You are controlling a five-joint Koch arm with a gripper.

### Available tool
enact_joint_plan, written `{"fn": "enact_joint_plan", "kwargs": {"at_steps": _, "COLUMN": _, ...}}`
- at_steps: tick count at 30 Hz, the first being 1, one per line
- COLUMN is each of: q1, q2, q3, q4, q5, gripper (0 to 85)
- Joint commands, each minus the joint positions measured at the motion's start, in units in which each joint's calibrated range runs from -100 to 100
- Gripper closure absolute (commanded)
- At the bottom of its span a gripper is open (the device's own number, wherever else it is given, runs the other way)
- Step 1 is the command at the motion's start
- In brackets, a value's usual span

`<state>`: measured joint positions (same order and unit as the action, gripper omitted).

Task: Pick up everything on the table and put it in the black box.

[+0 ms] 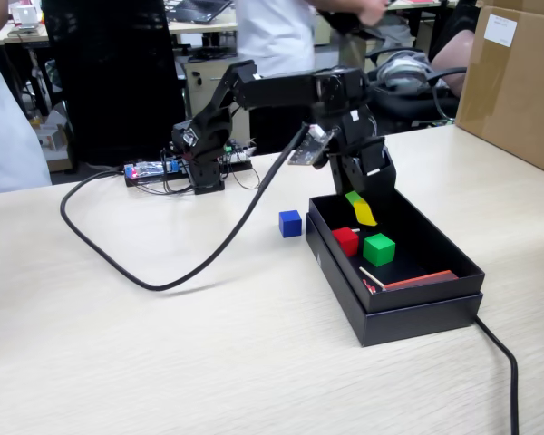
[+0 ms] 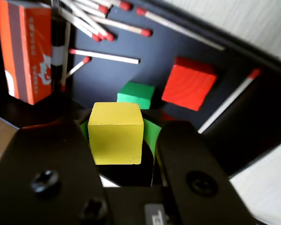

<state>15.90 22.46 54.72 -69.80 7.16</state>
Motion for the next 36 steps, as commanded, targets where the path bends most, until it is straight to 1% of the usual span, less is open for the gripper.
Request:
{"fn": "enact_joint_plan", "kwargs": {"at_steps": 1, "q1": 0.49, "q2": -0.26, "q3": 5.38, "q4": 0.21, "q5": 0.24, "gripper": 72.5}}
{"fn": "enact_joint_plan", "kwargs": {"at_steps": 6, "q1": 0.73, "q2": 2.27, "q3": 5.57, "q4": 0.21, "q5": 0.93, "gripper": 71.7}}
{"fn": "enact_joint_plan", "kwargs": {"at_steps": 7, "q1": 0.73, "q2": 2.38, "q3": 5.48, "q4": 0.21, "q5": 1.07, "gripper": 69.4}}
{"fn": "enact_joint_plan", "kwargs": {"at_steps": 9, "q1": 0.78, "q2": 2.84, "q3": 5.2, "q4": -0.56, "q5": 1.07, "gripper": 58.4}}
{"fn": "enact_joint_plan", "kwargs": {"at_steps": 11, "q1": 0.78, "q2": 2.61, "q3": 5.2, "q4": -1.08, "q5": 1.03, "gripper": 51.1}}
{"fn": "enact_joint_plan", "kwargs": {"at_steps": 14, "q1": 0.63, "q2": -0.6, "q3": 4.12, "q4": -1.51, "q5": 0.98, "gripper": 45.2}}
{"fn": "enact_joint_plan", "kwargs": {"at_steps": 16, "q1": 0.44, "q2": -6.22, "q3": 1.58, "q4": -1.6, "q5": 0.88, "gripper": 44.7}}
{"fn": "enact_joint_plan", "kwargs": {"at_steps": 19, "q1": -0.34, "q2": -22.17, "q3": -6.13, "q4": -1.51, "q5": 0.63, "gripper": 42.2}}
{"fn": "enact_joint_plan", "kwargs": {"at_steps": 24, "q1": -3.91, "q2": -46.15, "q3": -18.28, "q4": -1.0, "q5": 0.29, "gripper": 41.5}}
{"fn": "enact_joint_plan", "kwargs": {"at_steps": 28, "q1": -5.91, "q2": -57.86, "q3": -28.52, "q4": -0.56, "q5": 0.44, "gripper": 41.4}}
{"fn": "enact_joint_plan", "kwargs": {"at_steps": 32, "q1": -6.69, "q2": -68.53, "q3": -41.22, "q4": -0.05, "q5": 2.1, "gripper": 39.2}}
{"fn": "enact_joint_plan", "kwargs": {"at_steps": 33, "q1": -6.64, "q2": -73.46, "q3": -49.01, "q4": 2.55, "q5": 2.88, "gripper": 39.1}}
{"fn": "enact_joint_plan", "kwargs": {"at_steps": 36, "q1": -6.54, "q2": -77.59, "q3": -59.08, "q4": 5.91, "q5": 3.86, "gripper": 39.2}}
